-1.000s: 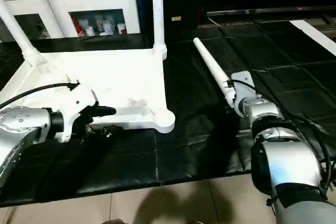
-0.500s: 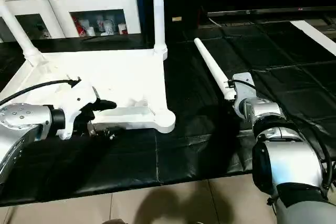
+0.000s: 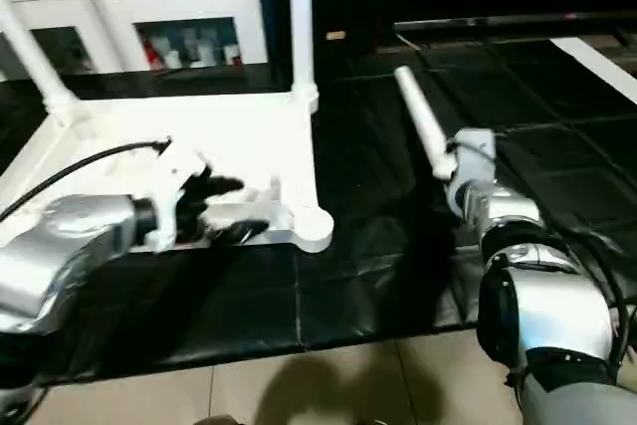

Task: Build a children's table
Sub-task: Pick table leg

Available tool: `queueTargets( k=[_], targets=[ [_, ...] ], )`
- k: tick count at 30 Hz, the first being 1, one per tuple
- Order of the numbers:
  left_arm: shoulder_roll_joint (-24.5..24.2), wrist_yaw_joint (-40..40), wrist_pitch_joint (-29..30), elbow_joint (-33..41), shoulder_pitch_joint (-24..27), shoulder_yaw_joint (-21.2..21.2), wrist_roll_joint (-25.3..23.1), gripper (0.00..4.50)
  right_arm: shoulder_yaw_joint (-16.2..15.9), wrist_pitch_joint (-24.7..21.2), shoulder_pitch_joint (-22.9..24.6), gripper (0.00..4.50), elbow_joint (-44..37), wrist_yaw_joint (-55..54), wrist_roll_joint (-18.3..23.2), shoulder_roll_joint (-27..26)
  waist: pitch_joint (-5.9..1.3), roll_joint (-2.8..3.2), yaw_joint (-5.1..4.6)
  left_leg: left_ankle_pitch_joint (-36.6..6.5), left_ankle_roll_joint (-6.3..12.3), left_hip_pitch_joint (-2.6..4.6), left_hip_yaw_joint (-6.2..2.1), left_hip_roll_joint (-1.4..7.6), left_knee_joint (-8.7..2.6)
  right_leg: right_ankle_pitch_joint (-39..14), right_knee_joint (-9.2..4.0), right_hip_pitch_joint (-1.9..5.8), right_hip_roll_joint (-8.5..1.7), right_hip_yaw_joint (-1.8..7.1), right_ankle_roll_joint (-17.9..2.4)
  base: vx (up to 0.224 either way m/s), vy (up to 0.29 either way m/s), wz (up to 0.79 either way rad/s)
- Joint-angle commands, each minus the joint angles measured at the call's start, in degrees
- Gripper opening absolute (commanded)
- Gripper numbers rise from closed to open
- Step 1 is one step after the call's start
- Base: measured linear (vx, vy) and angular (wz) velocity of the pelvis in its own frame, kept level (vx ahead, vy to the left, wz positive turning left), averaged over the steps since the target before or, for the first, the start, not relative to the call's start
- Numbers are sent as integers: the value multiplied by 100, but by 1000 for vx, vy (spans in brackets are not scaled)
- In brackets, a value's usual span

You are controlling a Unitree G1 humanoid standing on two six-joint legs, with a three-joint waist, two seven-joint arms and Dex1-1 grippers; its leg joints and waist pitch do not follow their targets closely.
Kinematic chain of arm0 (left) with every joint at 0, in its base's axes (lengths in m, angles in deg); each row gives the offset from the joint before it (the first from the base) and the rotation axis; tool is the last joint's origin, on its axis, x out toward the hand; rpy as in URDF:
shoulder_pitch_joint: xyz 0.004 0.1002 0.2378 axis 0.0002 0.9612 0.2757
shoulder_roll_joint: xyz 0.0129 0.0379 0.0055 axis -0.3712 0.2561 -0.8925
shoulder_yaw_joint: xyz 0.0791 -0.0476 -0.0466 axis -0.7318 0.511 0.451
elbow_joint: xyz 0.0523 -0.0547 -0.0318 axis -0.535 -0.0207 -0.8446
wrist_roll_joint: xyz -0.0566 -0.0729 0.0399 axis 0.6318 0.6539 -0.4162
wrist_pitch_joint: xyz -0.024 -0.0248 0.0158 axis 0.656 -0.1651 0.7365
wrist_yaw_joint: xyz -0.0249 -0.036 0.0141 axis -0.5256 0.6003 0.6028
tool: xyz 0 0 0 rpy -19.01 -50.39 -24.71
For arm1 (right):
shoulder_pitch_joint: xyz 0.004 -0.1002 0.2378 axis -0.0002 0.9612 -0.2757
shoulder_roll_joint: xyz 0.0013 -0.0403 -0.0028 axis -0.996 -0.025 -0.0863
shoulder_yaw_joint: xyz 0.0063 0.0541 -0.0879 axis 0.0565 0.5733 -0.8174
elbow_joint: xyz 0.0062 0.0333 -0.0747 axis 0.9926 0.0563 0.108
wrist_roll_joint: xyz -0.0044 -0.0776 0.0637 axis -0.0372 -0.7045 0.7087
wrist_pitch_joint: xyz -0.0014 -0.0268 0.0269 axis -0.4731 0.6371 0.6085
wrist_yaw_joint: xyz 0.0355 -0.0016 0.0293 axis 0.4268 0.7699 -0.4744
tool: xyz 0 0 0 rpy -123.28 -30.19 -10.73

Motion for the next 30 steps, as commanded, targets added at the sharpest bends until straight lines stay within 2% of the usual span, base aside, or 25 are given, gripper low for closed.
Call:
queueTargets(
  k=[1,2,3,4,6,7,8,9,10,12,13,14,15,16,17,18,19,20,21,22,23,24,25,26,30],
  targets=[
    [166,269,-163,-245,-213,146,-29,450,328,369,169,281,-581,276,477,-228,-452,7,-30,-1032,406,-16,-49,138,-335,-1730,-485,417,-341,308,-741,0,0,0],
    [271,396,-194,-369,-291,185,-39,450,421,509,333,281,-894,442,643,-349,-440,16,-29,-1054,444,-10,-38,127,-333,-1784,-518,407,-330,300,-688,0,0,0],
    [352,489,-237,-491,-360,210,-59,450,483,592,440,281,-1097,539,747,-432,-468,10,-48,-986,457,-19,-63,137,-337,-1766,-482,432,-342,292,-674,0,0,0],
    [424,563,-282,-596,-428,233,-71,450,559,529,562,281,-1318,534,861,-517,-449,13,-58,-966,505,-21,-55,124,-343,-1810,-531,426,-324,287,-627,0,0,0],
    [563,701,-373,-789,-568,300,-38,450,608,524,1008,281,-2216,712,1167,-807,-476,25,-55,-813,537,-17,-66,135,-335,-1732,-509,429,-338,297,-627,0,0,0],
    [563,701,-373,-789,-568,300,-38,450,608,524,1008,280,-2216,712,1167,-807,-470,20,-55,-793,557,-14,-64,136,-338,-1731,-520,424,-331,296,-608,0,0,0],
    [627,742,-411,-858,-626,332,-5,450,603,555,1271,280,-2814,926,1397,-988,-488,30,-61,-747,556,-14,-75,143,-337,-1716,-497,428,-333,291,-643,0,0,0],
    [664,771,-451,-909,-661,346,5,450,596,553,1400,280,-3117,1071,1535,-1077,-467,32,-49,-783,618,4,-48,128,-332,-1773,-544,407,-325,302,-549,0,0,0],
    [731,808,-529,-991,-719,375,23,450,612,527,1580,279,-3531,1185,1741,-1208,-481,22,-54,-766,623,-7,-65,134,-337,-1767,-517,423,-325,296,-553,0,0,0],
    [870,868,-528,-1071,-817,486,138,450,630,493,1864,279,-4233,1497,2173,-1433,-471,15,-53,-767,659,-12,-66,141,-358,-1916,-557,417,-326,287,-458,0,0,0],
    [994,919,-465,-1097,-911,617,286,450,610,446,2038,279,-4645,1617,2393,-1563,-465,-9,-50,-806,623,0,-71,158,-365,-2037,-572,403,-340,286,-440,0,0,0],
    [1089,975,-374,-1123,-989,724,401,450,576,421,2155,279,-4917,1750,2537,-1639,-452,4,-43,-820,632,9,-53,141,-364,-2116,-604,394,-328,289,-398,0,0,0],
    [1246,1140,-251,-1226,-1137,925,572,450,485,313,2333,279,-5278,1862,2674,-1722,-463,-2,-22,-798,616,9,-66,156,-370,-2125,-588,406,-354,297,-389,0,0,0],
    [1390,1293,-123,-1341,-1281,1129,748,450,399,235,2460,279,-5523,1983,2766,-1769,-450,-22,-30,-788,616,5,-54,149,-367,-2132,-595,396,-334,297,-370,0,0,0],
    [1541,1456,25,-1469,-1441,1374,968,450,326,93,2558,279,-5731,2119,2900,-1801,-450,-51,-2,-749,627,-10,-42,112,-357,-2225,-620,416,-328,279,-295,0,0,0],
    [1671,1609,122,-1607,-1599,1597,1171,450,253,-20,2646,279,-5929,2199,2991,-1827,-457,-48,10,-725,607,-5,-56,122,-359,-2223,-605,416,-337,273,-294,0,0,0],
    [1671,1609,122,-1607,-1599,1597,1171,450,253,-20,2646,279,-5929,2199,2991,-1827,-457,-48,10,-725,607,-5,-56,122,-359,-2223,-605,416,-337,273,-294,0,0,0],
    [1870,1697,136,-1829,-1889,1934,1577,450,78,-229,2805,279,-6285,2346,3111,-1845,-437,-89,-10,-687,628,-47,-63,119,-376,-2283,-643,426,-334,263,-240,0,0,0],
    [1944,1709,125,-1934,-2034,2054,1738,450,-23,-320,2875,279,-6434,2408,3127,-1843,-458,-76,32,-685,604,4,-58,109,-358,-2374,-666,406,-354,264,-209,0,0,0],
    [1974,1713,120,-1979,-2094,2101,1804,450,-64,-370,2913,279,-6511,2434,3140,-1842,-456,-82,27,-624,625,-28,-60,109,-367,-2304,-658,422,-356,276,-208,0,0,0],
    [2073,1756,128,-2084,-2275,2223,1989,450,-275,-434,3004,279,-6658,2545,3049,-1802,-461,-76,27,-555,652,-52,-86,136,-382,-2176,-638,429,-346,270,-202,0,0,0],
    [2100,1778,133,-2112,-2320,2254,2032,450,-324,-446,3020,279,-6681,2566,3021,-1791,-487,-78,34,-489,654,-30,-78,132,-365,-2054,-626,420,-358,280,-227,0,0,0],
    [2191,1854,150,-2209,-2469,2361,2174,450,-493,-485,3076,279,-6759,2639,2927,-1755,-483,-67,29,-418,660,-55,-81,128,-357,-1948,-605,429,-360,288,-264,0,0,0],
    [2371,2004,228,-2437,-2748,2565,2375,450,-770,-522,3150,279,-6866,2741,2748,-1696,-481,-74,50,-363,701,-46,-68,129,-346,-1843,-615,409,-348,293,-295,0,0,0],
    [2517,2085,309,-2611,-2938,2664,2469,450,-916,-561,3178,279,-6944,2766,2661,-1668,-486,-75,97,-254,757,-68,-72,134,-339,-1724,-597,420,-366,298,-351,0,0,0]
  ],
)
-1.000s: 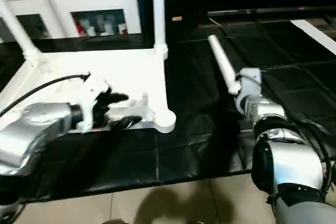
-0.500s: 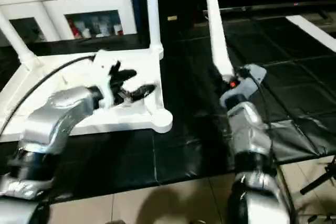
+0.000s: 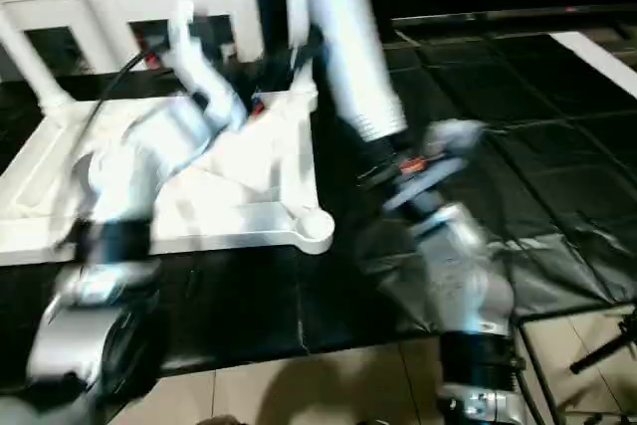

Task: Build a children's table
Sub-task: Pick table leg

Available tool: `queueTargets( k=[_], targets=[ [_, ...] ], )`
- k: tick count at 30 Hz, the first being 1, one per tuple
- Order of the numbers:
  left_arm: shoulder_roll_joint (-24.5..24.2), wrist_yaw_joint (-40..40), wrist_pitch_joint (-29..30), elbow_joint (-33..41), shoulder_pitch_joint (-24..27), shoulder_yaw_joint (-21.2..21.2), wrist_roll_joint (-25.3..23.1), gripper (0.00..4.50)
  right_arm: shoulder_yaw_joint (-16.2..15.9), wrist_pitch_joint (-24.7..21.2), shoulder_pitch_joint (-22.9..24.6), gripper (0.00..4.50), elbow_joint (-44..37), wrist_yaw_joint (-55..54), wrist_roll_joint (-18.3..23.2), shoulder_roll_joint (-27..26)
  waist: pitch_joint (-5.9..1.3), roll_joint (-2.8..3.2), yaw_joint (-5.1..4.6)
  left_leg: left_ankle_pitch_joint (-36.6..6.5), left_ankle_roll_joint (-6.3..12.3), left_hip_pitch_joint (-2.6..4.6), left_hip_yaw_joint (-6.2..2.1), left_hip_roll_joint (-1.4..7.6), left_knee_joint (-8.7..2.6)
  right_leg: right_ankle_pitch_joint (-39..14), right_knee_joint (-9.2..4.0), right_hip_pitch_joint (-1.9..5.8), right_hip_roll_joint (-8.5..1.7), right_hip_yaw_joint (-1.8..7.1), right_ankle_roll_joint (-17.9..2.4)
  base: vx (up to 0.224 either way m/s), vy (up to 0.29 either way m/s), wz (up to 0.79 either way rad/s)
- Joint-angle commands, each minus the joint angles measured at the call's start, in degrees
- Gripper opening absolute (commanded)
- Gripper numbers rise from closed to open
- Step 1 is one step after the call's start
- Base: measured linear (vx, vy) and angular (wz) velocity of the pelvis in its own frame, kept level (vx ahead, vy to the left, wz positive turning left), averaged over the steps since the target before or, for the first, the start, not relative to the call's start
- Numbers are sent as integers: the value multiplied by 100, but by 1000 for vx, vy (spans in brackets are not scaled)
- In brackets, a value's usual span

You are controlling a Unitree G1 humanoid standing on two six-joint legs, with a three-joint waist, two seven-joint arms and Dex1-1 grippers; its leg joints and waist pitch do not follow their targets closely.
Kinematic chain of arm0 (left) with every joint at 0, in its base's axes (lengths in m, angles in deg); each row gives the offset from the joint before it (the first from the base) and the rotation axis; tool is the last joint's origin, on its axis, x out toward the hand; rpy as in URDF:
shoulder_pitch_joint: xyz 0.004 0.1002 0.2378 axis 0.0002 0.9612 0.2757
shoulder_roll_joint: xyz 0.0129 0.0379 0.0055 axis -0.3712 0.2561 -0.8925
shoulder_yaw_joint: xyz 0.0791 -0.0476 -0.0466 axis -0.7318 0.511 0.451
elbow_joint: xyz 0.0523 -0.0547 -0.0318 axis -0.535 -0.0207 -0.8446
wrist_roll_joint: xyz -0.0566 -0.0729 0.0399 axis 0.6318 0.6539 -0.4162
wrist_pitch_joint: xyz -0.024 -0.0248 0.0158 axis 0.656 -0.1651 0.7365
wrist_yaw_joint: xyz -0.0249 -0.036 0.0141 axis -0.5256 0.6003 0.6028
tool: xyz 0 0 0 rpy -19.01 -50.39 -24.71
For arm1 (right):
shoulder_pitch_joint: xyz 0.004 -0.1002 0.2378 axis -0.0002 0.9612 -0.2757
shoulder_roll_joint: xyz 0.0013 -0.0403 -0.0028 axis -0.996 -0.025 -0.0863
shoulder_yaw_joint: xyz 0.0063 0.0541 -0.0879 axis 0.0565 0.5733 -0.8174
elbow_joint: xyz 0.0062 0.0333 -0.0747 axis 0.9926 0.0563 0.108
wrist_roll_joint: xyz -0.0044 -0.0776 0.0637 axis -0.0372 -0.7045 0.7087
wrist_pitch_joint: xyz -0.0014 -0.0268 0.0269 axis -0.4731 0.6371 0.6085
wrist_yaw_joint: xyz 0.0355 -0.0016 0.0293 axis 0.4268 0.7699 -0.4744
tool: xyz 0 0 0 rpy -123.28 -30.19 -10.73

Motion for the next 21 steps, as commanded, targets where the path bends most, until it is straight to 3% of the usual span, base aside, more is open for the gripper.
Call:
queueTargets(
  k=[1,5,6,13,21],
  targets=[
    [31,58,131,-93,-51,50,155,450,-88,-47,6,279,-180,12,-105,50,-481,-135,47,-174,702,-12,-71,160,-330,-1701,-470,430,-378,322,-406,0,0,0],
    [166,135,257,-57,-99,248,601,450,-289,169,11,279,-160,-53,-491,143,-502,-136,80,-1,732,-23,-79,185,-306,-1365,-412,426,-395,330,-561,0,0,0],
    [200,293,309,-82,-123,349,692,433,-401,248,24,279,-186,-45,-636,200,-497,-135,88,1,763,-21,-78,185,-304,-1348,-415,422,-392,331,-578,0,0,0],
    [225,599,253,-205,-211,613,798,378,-609,372,-8,279,-154,-71,-889,262,-477,-166,123,-109,728,-11,-64,164,-314,-1681,-464,430,-384,324,-395,0,0,0],
    [146,837,184,-373,-306,730,905,323,-815,573,11,279,2,-128,-1281,325,-483,-139,162,-69,725,-7,-81,191,-310,-1456,-424,419,-389,338,-467,0,0,0]
  ],
)
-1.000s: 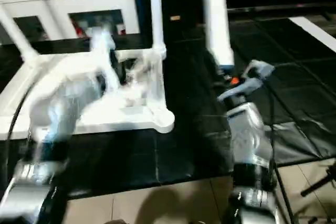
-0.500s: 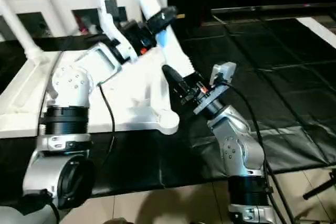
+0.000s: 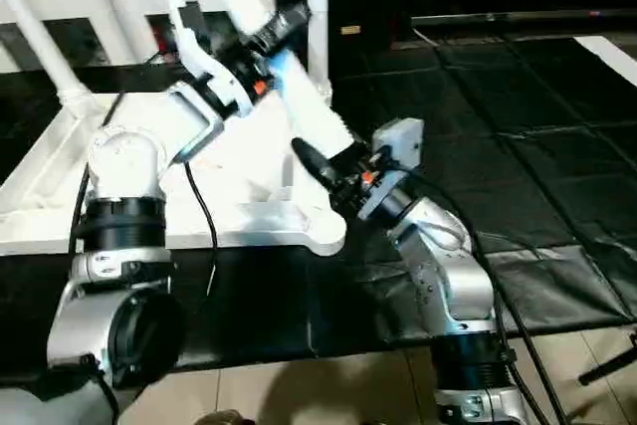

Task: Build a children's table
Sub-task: Pick table leg

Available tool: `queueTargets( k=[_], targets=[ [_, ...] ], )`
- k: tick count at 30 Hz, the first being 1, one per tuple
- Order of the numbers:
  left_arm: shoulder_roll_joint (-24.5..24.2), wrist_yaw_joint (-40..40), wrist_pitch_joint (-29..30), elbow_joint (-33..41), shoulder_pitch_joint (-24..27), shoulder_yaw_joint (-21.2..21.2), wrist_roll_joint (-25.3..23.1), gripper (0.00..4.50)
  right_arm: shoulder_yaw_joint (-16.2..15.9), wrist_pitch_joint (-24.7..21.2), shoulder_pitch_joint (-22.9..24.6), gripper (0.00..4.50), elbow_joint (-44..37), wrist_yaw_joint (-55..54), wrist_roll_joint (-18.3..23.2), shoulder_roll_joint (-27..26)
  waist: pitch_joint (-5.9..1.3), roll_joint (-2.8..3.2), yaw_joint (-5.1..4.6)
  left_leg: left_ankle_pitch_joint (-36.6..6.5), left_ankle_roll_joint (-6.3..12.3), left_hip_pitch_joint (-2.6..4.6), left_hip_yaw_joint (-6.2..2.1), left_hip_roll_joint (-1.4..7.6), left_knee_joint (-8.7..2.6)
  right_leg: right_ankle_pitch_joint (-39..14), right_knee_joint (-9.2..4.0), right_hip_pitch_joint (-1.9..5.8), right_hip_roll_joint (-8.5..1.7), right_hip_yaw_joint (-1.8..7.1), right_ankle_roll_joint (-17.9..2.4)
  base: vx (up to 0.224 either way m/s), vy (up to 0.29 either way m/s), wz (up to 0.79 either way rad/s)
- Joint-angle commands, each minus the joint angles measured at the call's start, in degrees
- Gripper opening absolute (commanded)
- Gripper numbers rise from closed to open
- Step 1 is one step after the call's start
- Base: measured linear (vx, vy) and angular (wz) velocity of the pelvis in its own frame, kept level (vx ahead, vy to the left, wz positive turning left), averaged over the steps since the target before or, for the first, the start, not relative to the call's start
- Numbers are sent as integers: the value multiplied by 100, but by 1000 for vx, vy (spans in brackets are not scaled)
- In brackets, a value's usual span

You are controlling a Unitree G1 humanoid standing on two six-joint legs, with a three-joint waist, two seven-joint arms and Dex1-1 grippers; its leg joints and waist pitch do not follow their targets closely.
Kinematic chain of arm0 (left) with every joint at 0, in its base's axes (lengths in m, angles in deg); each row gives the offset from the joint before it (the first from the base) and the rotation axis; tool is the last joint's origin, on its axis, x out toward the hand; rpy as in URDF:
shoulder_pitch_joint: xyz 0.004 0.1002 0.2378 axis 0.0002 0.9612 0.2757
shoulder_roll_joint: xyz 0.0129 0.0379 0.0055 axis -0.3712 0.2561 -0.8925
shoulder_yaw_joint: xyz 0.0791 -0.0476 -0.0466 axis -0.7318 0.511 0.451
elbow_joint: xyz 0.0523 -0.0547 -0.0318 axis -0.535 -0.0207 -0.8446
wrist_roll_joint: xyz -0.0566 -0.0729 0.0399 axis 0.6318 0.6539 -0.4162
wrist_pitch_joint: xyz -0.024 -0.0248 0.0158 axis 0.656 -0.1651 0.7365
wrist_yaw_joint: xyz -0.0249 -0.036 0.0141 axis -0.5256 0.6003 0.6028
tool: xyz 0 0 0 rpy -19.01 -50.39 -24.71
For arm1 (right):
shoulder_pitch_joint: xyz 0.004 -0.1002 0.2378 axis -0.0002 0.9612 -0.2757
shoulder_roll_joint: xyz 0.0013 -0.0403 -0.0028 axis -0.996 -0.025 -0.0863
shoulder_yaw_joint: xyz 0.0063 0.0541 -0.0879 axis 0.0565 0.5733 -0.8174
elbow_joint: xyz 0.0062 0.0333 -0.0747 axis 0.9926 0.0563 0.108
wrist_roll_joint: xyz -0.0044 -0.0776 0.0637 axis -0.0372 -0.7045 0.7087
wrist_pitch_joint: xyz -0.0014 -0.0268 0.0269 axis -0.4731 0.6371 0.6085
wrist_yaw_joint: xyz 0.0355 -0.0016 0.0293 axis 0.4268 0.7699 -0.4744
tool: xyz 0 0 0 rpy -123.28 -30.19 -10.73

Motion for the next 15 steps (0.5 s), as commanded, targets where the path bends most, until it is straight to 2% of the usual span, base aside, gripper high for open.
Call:
queueTargets(
  k=[1,8,11,12,15],
  targets=[
    [-10,84,12,-25,-137,-72,38,312,-115,28,12,279,69,-83,-200,48,-493,-121,0,-55,710,22,-80,194,-320,-1448,-420,430,-390,338,-476,0,0,0],
    [-81,292,-178,-315,-240,15,-33,243,-120,99,-14,279,127,-110,-250,73,-493,-122,0,-117,708,21,-81,184,-319,-1482,-427,440,-384,334,-454,0,0,0],
    [-138,330,-279,-403,-269,23,-69,230,-127,147,-22,279,163,-101,-284,79,-498,-121,2,-93,707,20,-87,189,-317,-1429,-412,439,-385,335,-458,0,0,0],
    [-139,332,-282,-405,-270,23,-72,209,-128,149,-22,279,164,-100,-285,79,-495,-126,-4,-95,717,20,-84,186,-317,-1416,-412,439,-384,334,-461,0,0,0],
    [-180,335,-317,-435,-275,-21,-116,197,-166,204,-28,279,182,-109,-343,89,-496,-121,-3,-72,732,21,-86,193,-314,-1388,-408,438,-388,337,-495,0,0,0]
  ],
)
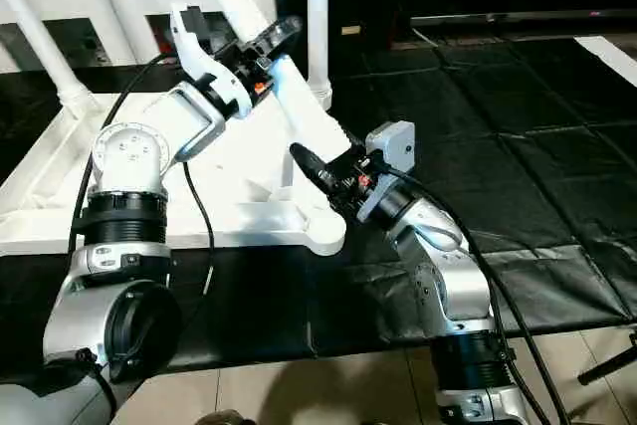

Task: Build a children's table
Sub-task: Pick table leg

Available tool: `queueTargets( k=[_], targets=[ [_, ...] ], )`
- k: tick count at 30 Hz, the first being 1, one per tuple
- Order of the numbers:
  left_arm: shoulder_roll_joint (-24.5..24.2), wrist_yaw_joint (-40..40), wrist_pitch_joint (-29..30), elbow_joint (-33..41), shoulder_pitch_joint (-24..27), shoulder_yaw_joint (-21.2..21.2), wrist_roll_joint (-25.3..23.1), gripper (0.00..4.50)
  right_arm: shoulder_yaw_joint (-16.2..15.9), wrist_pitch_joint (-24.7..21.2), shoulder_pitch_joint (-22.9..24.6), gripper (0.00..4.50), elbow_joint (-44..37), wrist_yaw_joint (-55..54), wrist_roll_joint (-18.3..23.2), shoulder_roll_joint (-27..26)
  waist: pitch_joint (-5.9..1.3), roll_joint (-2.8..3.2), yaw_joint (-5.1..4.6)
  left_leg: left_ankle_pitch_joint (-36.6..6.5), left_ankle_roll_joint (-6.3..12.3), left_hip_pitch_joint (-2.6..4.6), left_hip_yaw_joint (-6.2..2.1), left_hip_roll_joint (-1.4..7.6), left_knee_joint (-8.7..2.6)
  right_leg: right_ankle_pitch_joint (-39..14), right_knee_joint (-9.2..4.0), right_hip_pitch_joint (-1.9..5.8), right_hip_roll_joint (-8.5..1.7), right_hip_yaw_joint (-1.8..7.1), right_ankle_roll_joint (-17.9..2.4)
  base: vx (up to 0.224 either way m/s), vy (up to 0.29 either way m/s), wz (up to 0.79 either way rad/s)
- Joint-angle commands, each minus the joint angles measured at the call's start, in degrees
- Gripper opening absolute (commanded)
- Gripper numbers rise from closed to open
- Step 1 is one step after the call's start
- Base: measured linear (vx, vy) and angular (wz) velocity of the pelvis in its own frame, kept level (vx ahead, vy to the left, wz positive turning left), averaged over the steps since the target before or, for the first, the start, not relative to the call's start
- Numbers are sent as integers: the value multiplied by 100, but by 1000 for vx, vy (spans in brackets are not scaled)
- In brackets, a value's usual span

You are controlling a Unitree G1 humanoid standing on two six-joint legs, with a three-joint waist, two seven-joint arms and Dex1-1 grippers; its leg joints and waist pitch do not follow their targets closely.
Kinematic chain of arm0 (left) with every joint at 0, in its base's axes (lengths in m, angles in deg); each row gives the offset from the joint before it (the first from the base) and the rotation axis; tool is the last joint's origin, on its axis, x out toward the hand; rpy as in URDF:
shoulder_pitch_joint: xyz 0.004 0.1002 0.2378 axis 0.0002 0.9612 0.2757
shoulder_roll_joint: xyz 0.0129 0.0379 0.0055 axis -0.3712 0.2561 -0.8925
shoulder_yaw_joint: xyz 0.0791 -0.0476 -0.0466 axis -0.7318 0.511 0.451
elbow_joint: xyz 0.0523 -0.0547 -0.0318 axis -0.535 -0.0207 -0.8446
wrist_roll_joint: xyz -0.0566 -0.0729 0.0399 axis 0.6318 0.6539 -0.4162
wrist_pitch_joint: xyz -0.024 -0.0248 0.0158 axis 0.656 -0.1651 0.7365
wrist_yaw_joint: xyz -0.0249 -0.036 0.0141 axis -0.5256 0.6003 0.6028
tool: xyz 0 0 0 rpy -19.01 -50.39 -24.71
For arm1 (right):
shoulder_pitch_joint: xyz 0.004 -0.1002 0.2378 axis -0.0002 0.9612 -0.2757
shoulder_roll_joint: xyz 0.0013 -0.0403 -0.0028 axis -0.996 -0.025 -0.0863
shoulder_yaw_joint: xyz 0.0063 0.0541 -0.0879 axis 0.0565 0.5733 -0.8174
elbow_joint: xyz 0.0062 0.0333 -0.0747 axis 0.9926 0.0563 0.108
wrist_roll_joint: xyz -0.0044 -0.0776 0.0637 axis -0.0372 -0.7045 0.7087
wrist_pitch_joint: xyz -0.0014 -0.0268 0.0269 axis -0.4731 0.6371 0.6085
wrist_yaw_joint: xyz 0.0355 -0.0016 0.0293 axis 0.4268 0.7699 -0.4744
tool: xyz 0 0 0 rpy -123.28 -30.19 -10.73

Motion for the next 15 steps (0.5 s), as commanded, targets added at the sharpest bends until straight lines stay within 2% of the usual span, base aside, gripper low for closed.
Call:
queueTargets(
  k=[1,5,7,8,9,11,12,14,15],
  targets=[
    [-99,55,-82,0,-183,-32,-38,195,-109,41,-27,279,103,-3,-112,35,-497,-119,0,-70,737,21,-81,190,-318,-1379,-407,440,-391,337,-513,0,0,0],
    [-225,-24,-218,-36,-175,-256,-238,191,-135,16,-38,279,171,-93,-216,27,-498,-116,0,-72,735,25,-82,191,-318,-1385,-404,436,-390,340,-525,0,0,0],
    [-233,-36,-233,-47,-180,-267,-246,190,-120,-9,-46,335,197,-124,-220,22,-495,-115,-5,-86,729,25,-78,188,-318,-1403,-410,435,-389,339,-523,0,0,0],
    [-249,-55,-260,-52,-182,-294,-275,190,-111,-122,-36,348,189,-54,-131,34,-494,-116,-5,-97,721,21,-79,185,-317,-1415,-407,440,-391,338,-520,0,0,0],
    [-331,-169,-317,-26,-174,-444,-421,190,-121,-496,21,348,78,103,87,90,-494,-112,0,-90,726,24,-92,191,-325,-1405,-405,451,-383,340,-514,0,0,0],
    [-356,-212,-341,-18,-172,-498,-476,190,-138,-574,35,356,52,123,101,118,-503,-108,-1,-63,744,28,-95,207,-317,-1309,-391,446,-388,347,-516,0,0,0],
    [-405,-292,-388,-12,-168,-586,-551,190,-129,-687,64,381,-16,226,227,147,-500,-111,-3,-48,730,25,-93,203,-318,-1299,-390,448,-390,346,-528,0,0,0],
    [-439,-347,-421,-8,-164,-647,-600,190,-119,-764,84,393,-65,302,324,164,-500,-112,2,-70,744,26,-84,196,-316,-1308,-396,450,-391,346,-532,0,0,0],
    [-518,-454,-470,-6,-151,-774,-697,190,-101,-946,108,393,-141,368,458,208,-504,-113,3,-58,736,22,-84,200,-311,-1301,-390,448,-396,346,-542,0,0,0]
  ],
)
